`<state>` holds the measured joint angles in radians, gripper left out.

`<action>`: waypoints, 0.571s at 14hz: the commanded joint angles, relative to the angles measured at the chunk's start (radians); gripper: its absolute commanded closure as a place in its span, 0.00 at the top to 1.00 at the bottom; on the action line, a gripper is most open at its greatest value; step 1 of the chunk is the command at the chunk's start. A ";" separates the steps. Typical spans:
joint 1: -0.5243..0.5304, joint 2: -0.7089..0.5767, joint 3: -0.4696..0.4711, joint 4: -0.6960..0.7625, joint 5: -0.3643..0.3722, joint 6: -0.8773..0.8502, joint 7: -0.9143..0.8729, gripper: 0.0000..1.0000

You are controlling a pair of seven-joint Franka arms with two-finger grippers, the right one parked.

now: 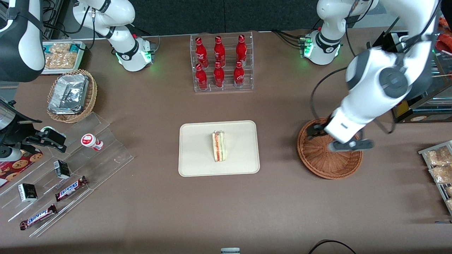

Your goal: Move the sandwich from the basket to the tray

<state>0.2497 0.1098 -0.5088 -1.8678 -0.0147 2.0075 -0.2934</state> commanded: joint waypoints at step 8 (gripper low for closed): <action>0.115 -0.202 0.045 0.157 -0.042 -0.340 0.102 1.00</action>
<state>0.3566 -0.1070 -0.4603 -1.7766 -0.0499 1.7210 -0.2074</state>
